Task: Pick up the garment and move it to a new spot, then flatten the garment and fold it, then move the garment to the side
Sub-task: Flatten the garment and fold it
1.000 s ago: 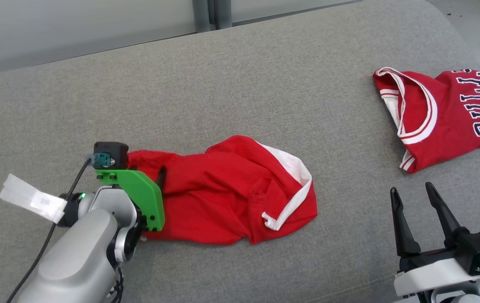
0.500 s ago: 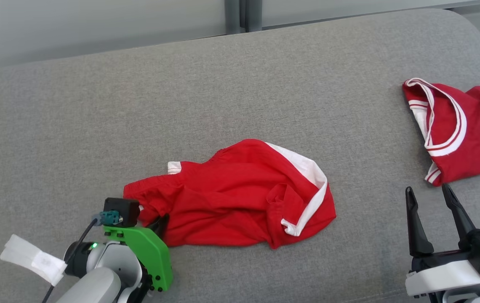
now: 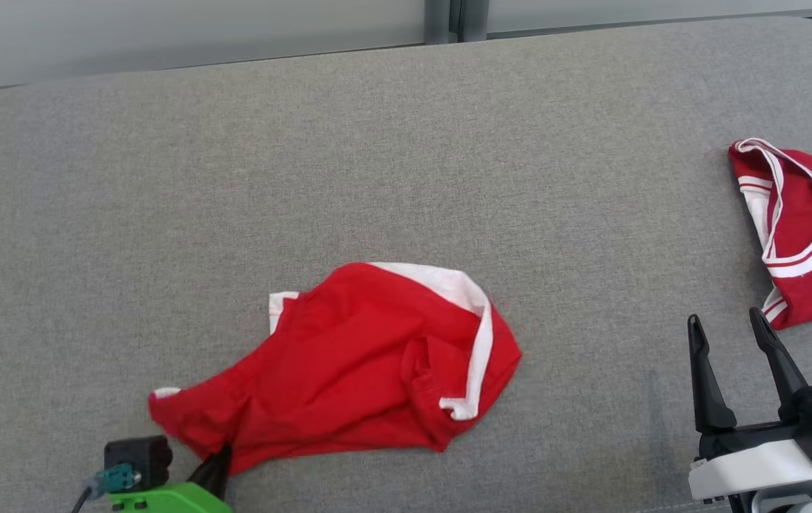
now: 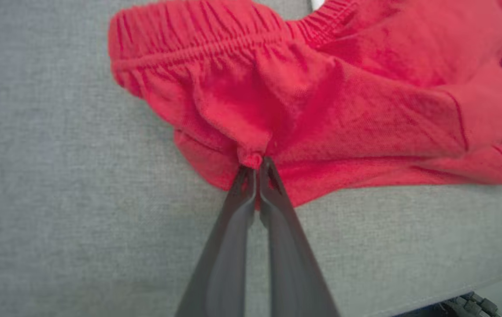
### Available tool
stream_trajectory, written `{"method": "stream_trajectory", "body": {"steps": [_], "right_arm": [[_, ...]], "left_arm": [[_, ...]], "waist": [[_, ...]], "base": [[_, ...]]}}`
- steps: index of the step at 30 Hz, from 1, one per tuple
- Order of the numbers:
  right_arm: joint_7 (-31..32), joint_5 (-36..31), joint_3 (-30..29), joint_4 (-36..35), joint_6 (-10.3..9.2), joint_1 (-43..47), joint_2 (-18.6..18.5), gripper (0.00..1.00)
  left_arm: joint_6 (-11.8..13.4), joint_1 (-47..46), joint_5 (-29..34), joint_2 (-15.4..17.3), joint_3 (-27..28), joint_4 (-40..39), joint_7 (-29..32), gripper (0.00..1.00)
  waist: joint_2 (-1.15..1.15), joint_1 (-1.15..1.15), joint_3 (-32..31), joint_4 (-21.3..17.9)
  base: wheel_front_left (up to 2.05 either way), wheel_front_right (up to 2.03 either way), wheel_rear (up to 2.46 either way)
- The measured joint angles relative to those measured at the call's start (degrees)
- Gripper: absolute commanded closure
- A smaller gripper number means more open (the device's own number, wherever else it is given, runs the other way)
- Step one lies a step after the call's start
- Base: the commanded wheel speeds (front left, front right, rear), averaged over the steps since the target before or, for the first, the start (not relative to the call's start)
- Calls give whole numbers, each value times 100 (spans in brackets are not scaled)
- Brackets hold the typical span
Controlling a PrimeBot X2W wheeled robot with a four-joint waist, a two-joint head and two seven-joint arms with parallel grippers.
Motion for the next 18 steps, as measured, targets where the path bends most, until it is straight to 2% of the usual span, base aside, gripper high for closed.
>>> {"method": "stream_trajectory", "body": {"steps": [2,3,4,6,12,14,15,18], "right_arm": [[-1,0,-1,-1,0,0,-2,0],[-3,0,2,0,0,-1,-2,0],[-3,0,4,1,0,-1,-2,0],[-3,2,12,2,0,-13,-2,0],[-4,2,40,13,0,-54,4,0],[-4,2,45,12,0,-62,8,0],[-4,2,48,11,0,-68,13,0],[-4,2,94,37,0,-116,11,0]], "left_arm": [[112,253,-129,130,87,-48,27,100],[155,347,-202,168,142,-112,58,58],[189,435,-305,197,199,-211,94,2],[319,551,-474,308,368,-413,149,0],[935,578,-645,984,1400,-1596,47,0],[955,399,-647,1165,1648,-2046,4,0],[895,196,-671,1152,1672,-2217,47,0],[667,-491,-686,866,1282,-2176,377,0]], "waist": [[0,0,33,7],[0,0,46,6],[0,0,57,1],[0,0,82,-17],[0,0,139,-117],[0,0,158,-155],[0,0,171,-173],[0,0,212,-230]], "base": [[0,0,0],[0,0,0],[0,0,0],[0,0,0],[0,0,0],[0,0,0],[0,0,0],[0,0,0]]}}
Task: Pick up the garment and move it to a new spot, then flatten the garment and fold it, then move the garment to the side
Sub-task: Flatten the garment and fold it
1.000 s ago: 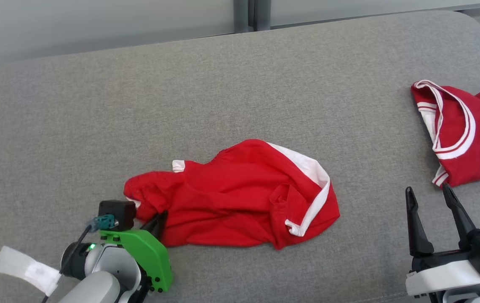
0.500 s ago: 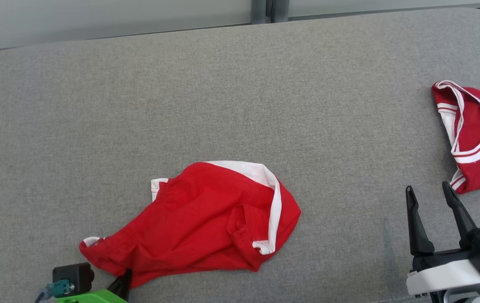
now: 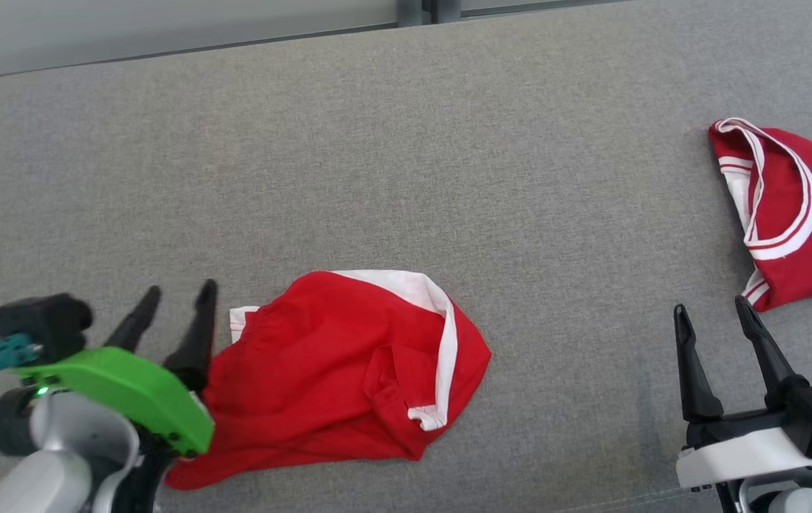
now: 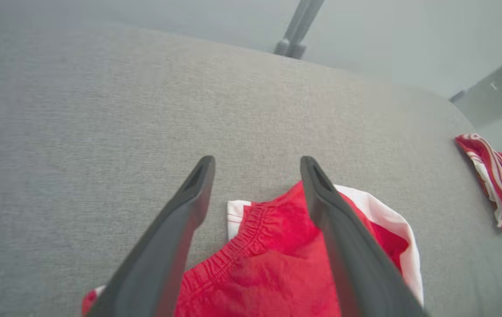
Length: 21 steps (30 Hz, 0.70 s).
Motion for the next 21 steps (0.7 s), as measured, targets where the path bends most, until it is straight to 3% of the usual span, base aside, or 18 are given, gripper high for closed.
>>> {"method": "stream_trajectory", "body": {"steps": [6,10,15,16,17,18,19,20,21], "right_arm": [[1,24,90,46,0,-172,23,0],[0,24,79,59,0,-171,40,0],[0,34,45,74,0,-158,51,0],[0,35,40,75,0,-157,54,0],[0,35,30,75,0,-154,56,0],[1,35,20,77,0,-148,56,0],[0,35,16,76,0,-146,60,0],[0,35,14,76,0,-146,65,0],[0,35,16,78,0,-143,70,0]], "left_arm": [[-617,-1077,-38,-932,-942,1581,755,0],[-972,-1400,-105,-1131,-1098,2687,907,0],[-1403,-1663,-131,-1317,-1251,3351,993,0],[-1468,-1683,-160,-1366,-1271,3409,1021,14],[-1517,-1696,-160,-1408,-1304,3454,1036,49],[-1563,-1717,-155,-1432,-1347,3481,1059,69],[-1592,-1745,-137,-1434,-1391,3501,1084,69],[-1634,-1764,-105,-1430,-1432,3515,1089,100],[-1640,-1769,-90,-1430,-1473,3521,1092,100]], "waist": [[0,0,42,-198],[0,0,68,-348],[0,0,108,-495],[0,0,112,-514],[0,0,112,-529],[0,0,107,-537],[0,0,99,-539],[0,0,91,-539],[0,0,82,-538]], "base": [[0,0,0],[0,0,0],[0,0,0],[0,0,0],[0,0,0],[0,0,0],[0,0,0],[0,0,0],[0,0,0]]}}
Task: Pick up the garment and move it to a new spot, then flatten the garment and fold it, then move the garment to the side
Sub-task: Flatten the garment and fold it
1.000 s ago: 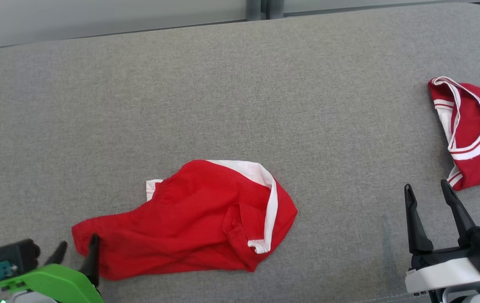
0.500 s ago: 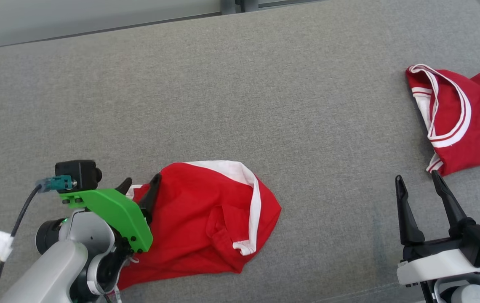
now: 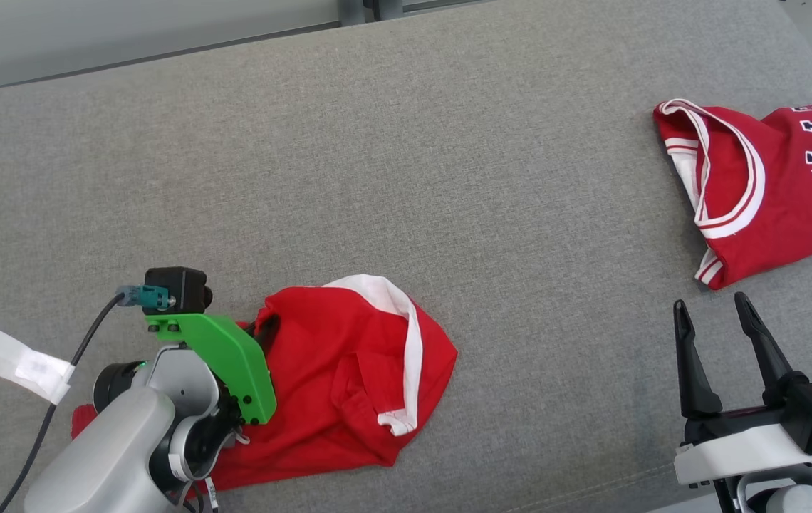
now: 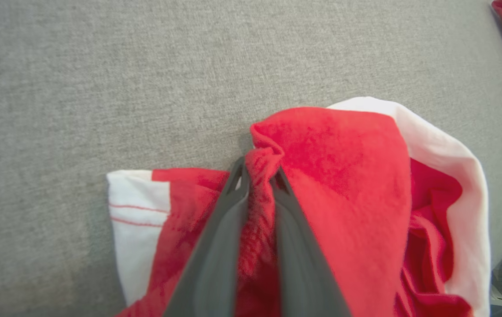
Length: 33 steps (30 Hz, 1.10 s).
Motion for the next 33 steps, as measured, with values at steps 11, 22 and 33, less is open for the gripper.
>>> {"method": "stream_trajectory", "body": {"steps": [11,22,33], "right_arm": [[0,8,33,60,0,32,22,0],[0,93,169,115,0,-58,75,0],[0,142,75,175,0,10,107,0]], "left_arm": [[140,-1456,784,319,264,-748,-169,100],[602,-2453,1172,964,623,-2376,337,100],[1370,1597,965,891,-110,-3106,-1191,100]], "waist": [[0,0,-184,160],[0,0,-255,67],[0,0,-207,234]], "base": [[0,0,0],[0,0,0],[0,0,0]]}}
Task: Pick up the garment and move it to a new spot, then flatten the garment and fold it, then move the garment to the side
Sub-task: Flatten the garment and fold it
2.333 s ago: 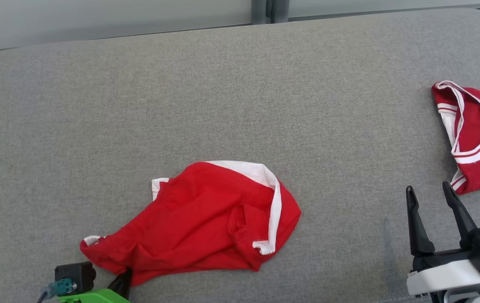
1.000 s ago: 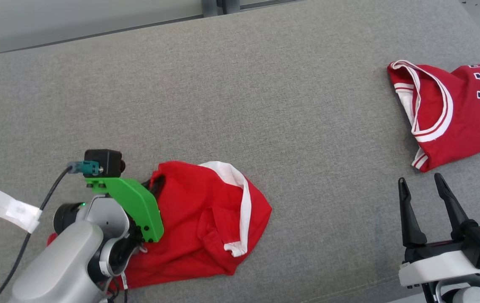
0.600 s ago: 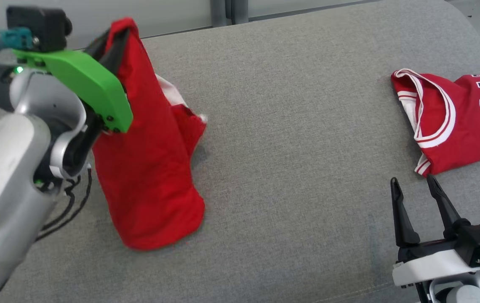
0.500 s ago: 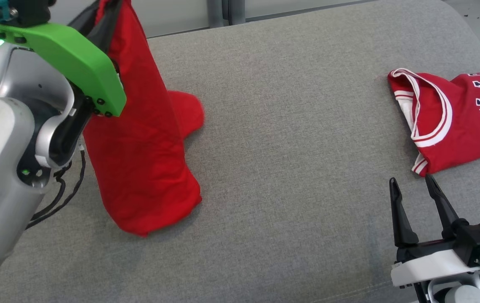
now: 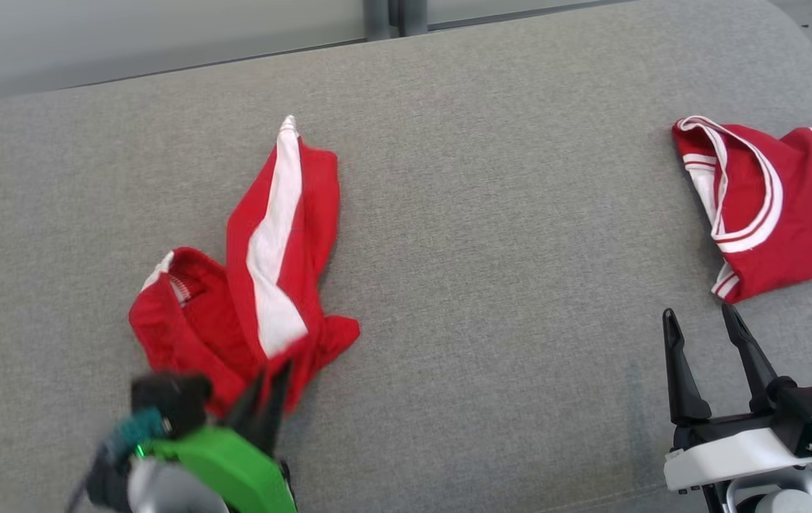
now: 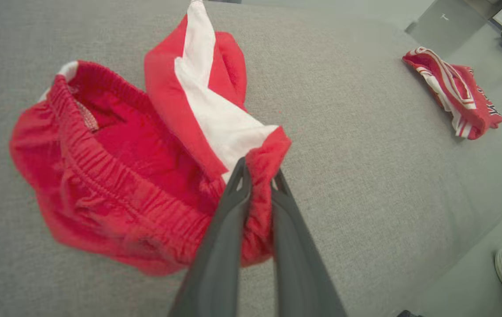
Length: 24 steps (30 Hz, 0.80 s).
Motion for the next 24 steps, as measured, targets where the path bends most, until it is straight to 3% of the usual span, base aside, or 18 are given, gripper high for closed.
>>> {"method": "stream_trajectory", "body": {"steps": [11,18,19,20,23,24], "right_arm": [[1,-79,-46,25,0,79,-123,0],[0,-120,-30,73,0,259,-189,0],[0,-120,-47,73,0,289,-203,0],[1,-121,-56,75,0,316,-223,0],[1,-142,-47,83,0,336,-271,0],[1,-148,-45,81,0,347,-275,0]], "left_arm": [[-302,708,482,-423,-346,1229,-1450,100],[-411,1024,110,-510,344,1986,-1970,91],[-465,1031,108,-479,393,2024,-1994,74],[-509,1050,103,-459,477,2047,-2003,64],[-614,1130,76,-439,726,2153,-2046,53],[-642,1168,41,-470,849,2175,-2052,29]], "waist": [[0,0,-86,504],[0,0,-291,865],[0,0,-324,911],[0,0,-357,958],[0,0,-460,1071],[0,0,-493,1103]], "base": [[0,0,0],[0,0,0],[0,0,0],[0,0,0],[0,0,0],[0,0,0]]}}
